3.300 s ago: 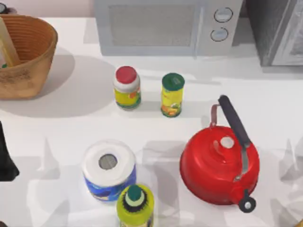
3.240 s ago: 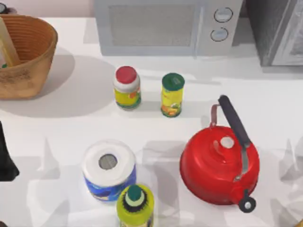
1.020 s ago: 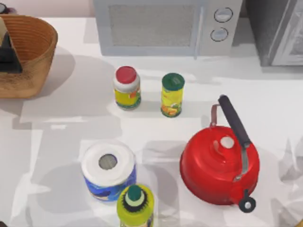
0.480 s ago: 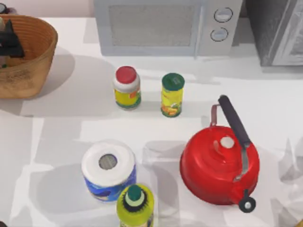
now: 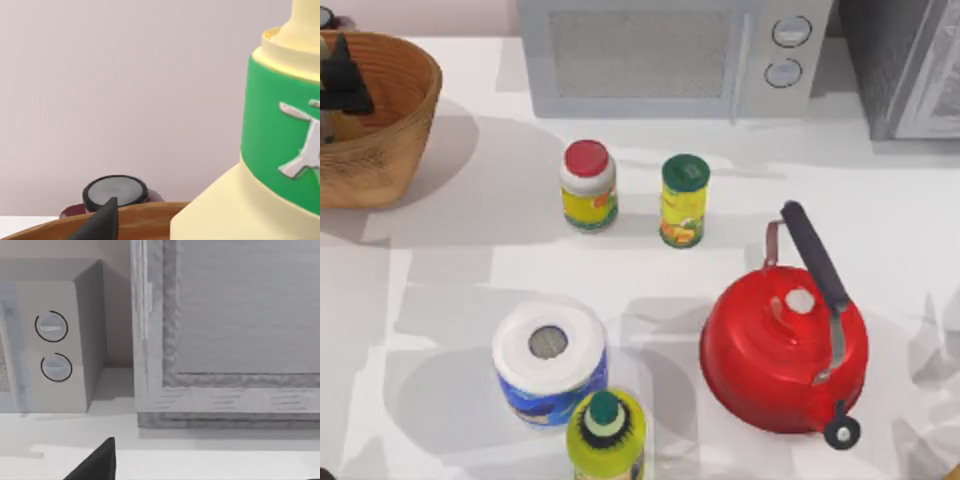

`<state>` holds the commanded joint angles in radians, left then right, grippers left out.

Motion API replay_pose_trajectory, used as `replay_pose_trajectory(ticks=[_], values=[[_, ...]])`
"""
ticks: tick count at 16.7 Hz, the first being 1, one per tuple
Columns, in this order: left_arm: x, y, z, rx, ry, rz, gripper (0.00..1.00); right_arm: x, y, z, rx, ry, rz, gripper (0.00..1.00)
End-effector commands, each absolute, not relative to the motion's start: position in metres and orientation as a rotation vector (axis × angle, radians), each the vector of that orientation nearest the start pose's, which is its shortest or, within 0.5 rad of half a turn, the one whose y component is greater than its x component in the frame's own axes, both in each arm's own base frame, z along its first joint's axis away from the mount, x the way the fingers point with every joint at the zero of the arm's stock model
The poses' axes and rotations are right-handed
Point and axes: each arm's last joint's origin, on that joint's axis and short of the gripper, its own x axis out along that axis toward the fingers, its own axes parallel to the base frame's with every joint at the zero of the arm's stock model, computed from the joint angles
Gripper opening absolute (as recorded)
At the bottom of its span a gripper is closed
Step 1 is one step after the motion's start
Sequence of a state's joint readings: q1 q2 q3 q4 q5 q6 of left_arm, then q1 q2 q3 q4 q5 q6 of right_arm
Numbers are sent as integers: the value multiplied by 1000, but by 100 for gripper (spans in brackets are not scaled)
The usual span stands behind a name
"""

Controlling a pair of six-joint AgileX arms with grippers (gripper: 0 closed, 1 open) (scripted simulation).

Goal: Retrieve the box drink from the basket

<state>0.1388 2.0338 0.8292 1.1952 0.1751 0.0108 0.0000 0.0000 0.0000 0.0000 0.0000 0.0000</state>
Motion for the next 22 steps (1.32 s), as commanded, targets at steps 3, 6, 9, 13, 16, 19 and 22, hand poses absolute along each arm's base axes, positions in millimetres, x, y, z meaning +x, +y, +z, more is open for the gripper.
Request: replay_pose_trajectory(ticks=[3, 6, 9, 13, 16, 19, 22], values=[[382, 51, 127, -5, 7, -13, 70, 106, -1, 160, 0, 0, 0, 100], [382, 51, 127, -5, 7, -13, 47, 106, -1, 160, 0, 0, 0, 100], [382, 51, 127, -5, 7, -13, 25, 106, -1, 160, 0, 0, 0, 100], [382, 51, 127, -5, 7, -13, 0, 106, -1, 160, 0, 0, 0, 100], [382, 51, 127, -5, 7, -13, 0, 106, -1, 160, 0, 0, 0, 100], [382, 51, 127, -5, 7, -13, 0, 106, -1, 160, 0, 0, 0, 100], [381, 53, 136, 1, -13, -8, 0, 106, -1, 160, 0, 0, 0, 100]])
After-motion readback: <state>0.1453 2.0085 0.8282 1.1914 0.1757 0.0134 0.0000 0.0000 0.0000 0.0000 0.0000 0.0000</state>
